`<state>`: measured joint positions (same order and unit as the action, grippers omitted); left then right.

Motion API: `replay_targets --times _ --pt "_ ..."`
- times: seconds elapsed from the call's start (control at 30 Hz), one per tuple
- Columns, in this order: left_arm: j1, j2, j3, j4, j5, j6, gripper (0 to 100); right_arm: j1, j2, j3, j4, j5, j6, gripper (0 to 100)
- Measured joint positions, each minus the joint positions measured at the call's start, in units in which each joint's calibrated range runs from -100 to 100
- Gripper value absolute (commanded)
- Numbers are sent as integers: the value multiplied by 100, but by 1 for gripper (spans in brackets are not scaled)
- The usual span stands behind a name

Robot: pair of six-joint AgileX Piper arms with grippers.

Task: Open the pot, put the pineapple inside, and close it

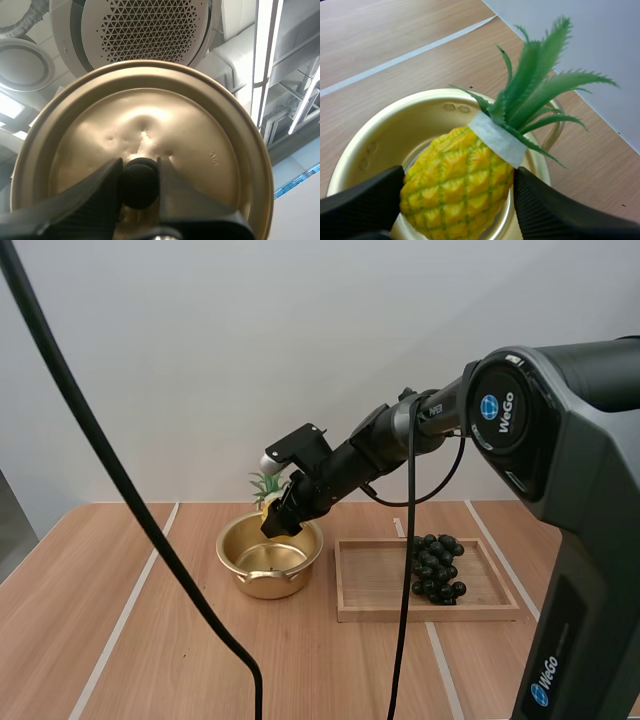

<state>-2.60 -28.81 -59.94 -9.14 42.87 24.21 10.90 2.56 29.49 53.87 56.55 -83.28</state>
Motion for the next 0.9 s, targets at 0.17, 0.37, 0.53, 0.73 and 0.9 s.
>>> replay_targets --times 0.17,0.37,0.53,0.73,0.9 --pt "0 0 0 0 17 0 0 0 0 0 -34 0 0 0" --pt "0 0 0 0 55 0 0 0 0 0 -74 0 0 0" --pt "0 0 0 0 70 0 0 0 0 0 -82 0 0 0" --pt "0 0 0 0 70 0 0 0 31 0 -82 0 0 0" --pt "0 0 0 0 70 0 0 0 239 0 -82 0 0 0"
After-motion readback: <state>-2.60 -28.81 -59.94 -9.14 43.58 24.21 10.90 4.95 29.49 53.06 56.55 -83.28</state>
